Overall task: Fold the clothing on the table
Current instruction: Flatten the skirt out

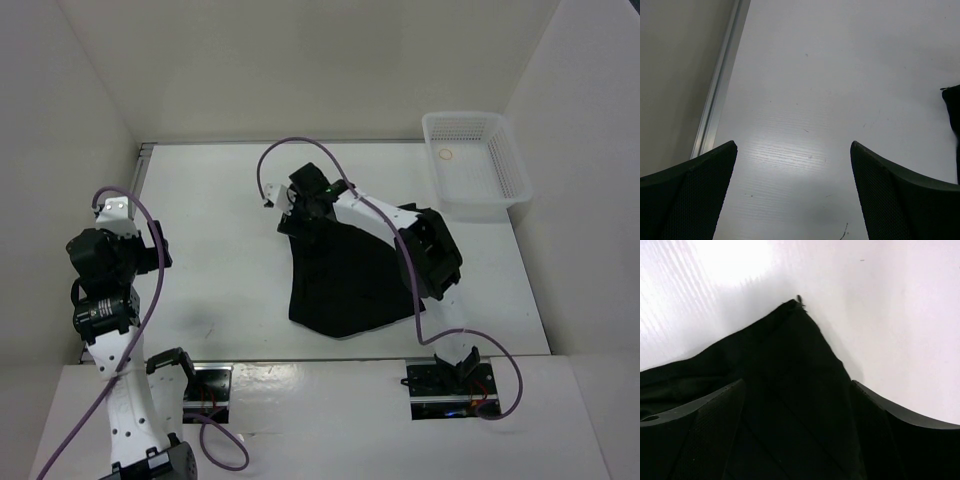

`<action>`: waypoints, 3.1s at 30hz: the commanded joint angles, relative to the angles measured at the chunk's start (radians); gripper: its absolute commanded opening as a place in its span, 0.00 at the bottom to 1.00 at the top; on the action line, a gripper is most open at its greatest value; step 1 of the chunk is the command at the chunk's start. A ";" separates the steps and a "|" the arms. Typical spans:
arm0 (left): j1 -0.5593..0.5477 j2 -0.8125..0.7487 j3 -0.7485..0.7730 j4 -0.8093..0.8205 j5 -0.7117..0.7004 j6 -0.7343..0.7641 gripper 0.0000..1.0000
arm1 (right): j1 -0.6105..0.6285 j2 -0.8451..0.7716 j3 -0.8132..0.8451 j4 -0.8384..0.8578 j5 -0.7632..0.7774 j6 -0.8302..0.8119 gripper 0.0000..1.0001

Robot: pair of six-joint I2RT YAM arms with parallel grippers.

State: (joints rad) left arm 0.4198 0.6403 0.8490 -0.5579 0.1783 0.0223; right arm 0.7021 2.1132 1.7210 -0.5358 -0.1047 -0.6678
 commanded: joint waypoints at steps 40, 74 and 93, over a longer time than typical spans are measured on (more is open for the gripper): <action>-0.003 0.005 0.033 0.018 0.006 0.007 1.00 | -0.246 0.445 0.988 -0.337 0.348 0.703 0.59; -0.003 -0.011 0.033 0.009 0.024 0.016 1.00 | -0.115 -0.087 0.044 0.094 0.341 0.633 0.84; -0.003 -0.011 0.033 0.009 0.024 0.016 1.00 | -0.116 -0.228 -0.179 0.362 0.425 0.703 0.87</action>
State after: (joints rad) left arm 0.4198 0.6388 0.8494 -0.5690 0.1886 0.0257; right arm 0.5861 1.8206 1.5028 -0.2077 0.2955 -0.0040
